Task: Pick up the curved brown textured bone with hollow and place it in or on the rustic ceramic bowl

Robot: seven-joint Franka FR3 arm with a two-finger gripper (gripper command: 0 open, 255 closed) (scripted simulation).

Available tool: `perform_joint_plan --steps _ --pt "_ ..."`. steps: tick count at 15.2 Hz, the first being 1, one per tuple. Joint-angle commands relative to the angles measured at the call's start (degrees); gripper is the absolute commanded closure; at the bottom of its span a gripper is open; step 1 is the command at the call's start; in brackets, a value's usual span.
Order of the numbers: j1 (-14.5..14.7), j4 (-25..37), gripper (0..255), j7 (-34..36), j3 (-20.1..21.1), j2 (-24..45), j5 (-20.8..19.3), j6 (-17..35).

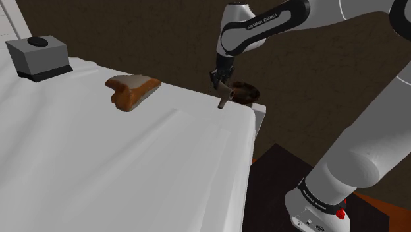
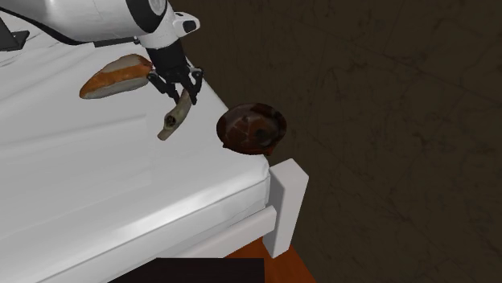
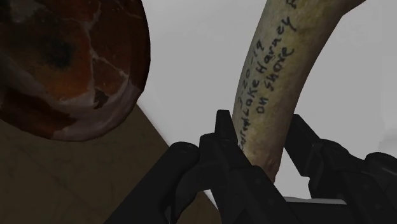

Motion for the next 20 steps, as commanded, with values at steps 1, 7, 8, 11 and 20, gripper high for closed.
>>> perform_joint_plan --steps 1,7,8,11,20 --pt "0.03 1.13 255 -0.18 0.02 -0.50 0.14 -1.64" --pt "0.08 3.90 255 -0.63 0.05 -1.76 0.44 -5.64" --pt "-0.55 3.82 255 -2.07 -0.72 -1.71 0.55 -5.38" --pt "-2.44 3.93 255 -6.42 -3.02 -1.28 0.95 -4.70" --pt "-8.15 7.83 255 -19.71 -9.57 2.95 3.17 -3.51"
